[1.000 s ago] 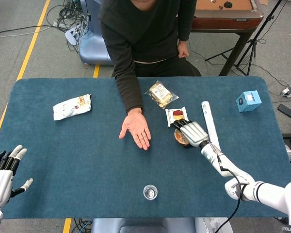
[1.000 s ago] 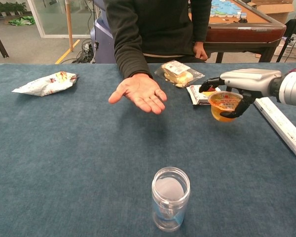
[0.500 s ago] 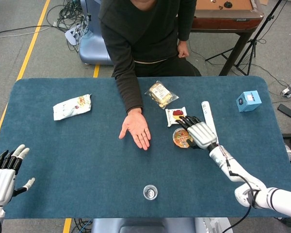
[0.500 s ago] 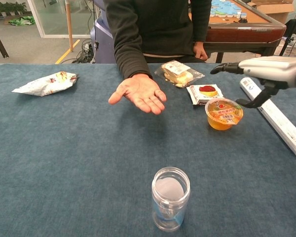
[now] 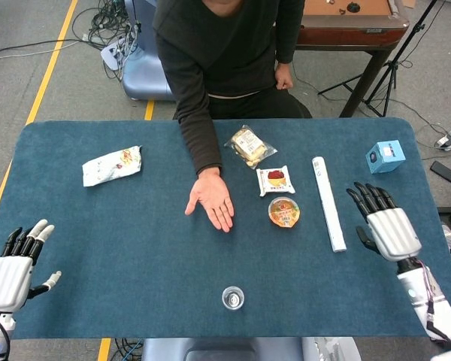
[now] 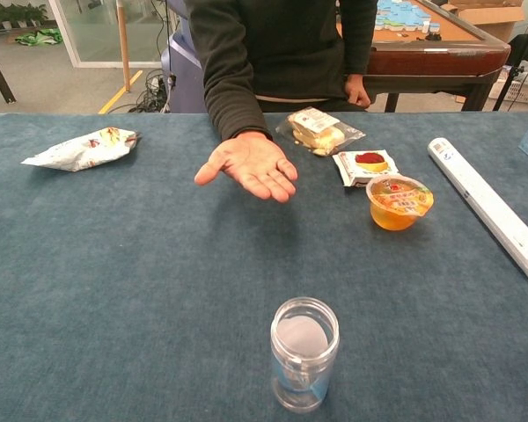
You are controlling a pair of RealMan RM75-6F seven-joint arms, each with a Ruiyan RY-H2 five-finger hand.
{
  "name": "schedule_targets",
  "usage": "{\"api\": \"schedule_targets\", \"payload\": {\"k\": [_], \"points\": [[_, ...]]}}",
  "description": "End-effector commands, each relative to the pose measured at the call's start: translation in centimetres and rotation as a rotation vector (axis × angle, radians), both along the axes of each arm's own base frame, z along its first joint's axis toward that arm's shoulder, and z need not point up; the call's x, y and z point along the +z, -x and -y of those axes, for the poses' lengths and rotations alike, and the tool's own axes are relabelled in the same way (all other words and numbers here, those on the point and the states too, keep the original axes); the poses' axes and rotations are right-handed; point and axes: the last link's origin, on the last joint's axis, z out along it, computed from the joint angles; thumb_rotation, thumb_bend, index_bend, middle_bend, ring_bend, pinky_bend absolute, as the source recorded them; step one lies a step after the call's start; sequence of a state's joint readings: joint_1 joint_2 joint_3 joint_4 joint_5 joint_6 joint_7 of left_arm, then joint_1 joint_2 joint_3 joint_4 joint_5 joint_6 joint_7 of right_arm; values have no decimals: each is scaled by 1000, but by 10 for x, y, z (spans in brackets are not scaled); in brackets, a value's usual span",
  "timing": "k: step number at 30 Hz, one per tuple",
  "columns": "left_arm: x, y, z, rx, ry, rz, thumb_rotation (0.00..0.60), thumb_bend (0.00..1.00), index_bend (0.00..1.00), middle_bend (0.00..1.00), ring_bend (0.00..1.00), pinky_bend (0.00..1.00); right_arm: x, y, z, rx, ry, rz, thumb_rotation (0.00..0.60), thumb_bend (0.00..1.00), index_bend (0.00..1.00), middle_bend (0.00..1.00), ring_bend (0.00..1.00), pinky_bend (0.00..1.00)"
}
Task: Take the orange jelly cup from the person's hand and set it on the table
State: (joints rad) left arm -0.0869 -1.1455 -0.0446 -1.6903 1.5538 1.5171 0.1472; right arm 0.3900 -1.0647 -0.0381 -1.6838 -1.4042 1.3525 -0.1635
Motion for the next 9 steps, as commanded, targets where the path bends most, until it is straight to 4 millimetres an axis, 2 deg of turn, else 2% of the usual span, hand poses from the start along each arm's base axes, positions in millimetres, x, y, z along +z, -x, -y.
{"api": "schedule_targets", "payload": {"k": [1,6,9], "points": [[-2,-2,-1,-5,3,1,600,210,108,70,93,32,14,13,-30,-32,44,1,600,442,0,9,0,107],[-4,-5,-3,-9,9,0,600,210,108,70,93,32,23,25,-54,-70,107,29,600,442,0,18,0,107],[-6,-6,-4,-10,10,2,600,211,108,70,93,32,23,30,-59,-91,112,40,600,441,0,18,0,107]]}}
